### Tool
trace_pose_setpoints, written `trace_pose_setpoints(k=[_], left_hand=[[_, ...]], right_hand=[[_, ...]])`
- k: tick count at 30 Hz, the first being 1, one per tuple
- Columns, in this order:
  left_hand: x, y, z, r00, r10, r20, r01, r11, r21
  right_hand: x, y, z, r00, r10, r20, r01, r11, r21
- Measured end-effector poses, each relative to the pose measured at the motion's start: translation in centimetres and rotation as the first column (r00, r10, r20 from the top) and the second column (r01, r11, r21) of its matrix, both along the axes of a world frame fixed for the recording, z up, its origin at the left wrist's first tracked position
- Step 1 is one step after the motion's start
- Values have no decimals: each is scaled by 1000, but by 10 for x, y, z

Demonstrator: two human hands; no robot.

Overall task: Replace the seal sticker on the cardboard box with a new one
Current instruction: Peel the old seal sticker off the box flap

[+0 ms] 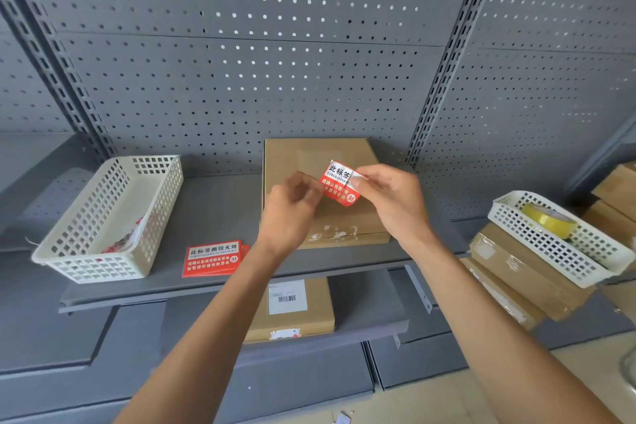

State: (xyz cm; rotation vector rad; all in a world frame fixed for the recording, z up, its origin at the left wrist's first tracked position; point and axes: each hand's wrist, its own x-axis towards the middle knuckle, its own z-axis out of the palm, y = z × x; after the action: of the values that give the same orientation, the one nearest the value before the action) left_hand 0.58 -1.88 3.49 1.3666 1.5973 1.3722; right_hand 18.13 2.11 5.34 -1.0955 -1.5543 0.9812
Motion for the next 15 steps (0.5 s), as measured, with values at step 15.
trace_pose_setpoints(k=[15], left_hand=[[-21,12,30,867,437,-238,-280,824,493]], right_hand=[[-59,50,33,956,284,-71,-280,958,61]])
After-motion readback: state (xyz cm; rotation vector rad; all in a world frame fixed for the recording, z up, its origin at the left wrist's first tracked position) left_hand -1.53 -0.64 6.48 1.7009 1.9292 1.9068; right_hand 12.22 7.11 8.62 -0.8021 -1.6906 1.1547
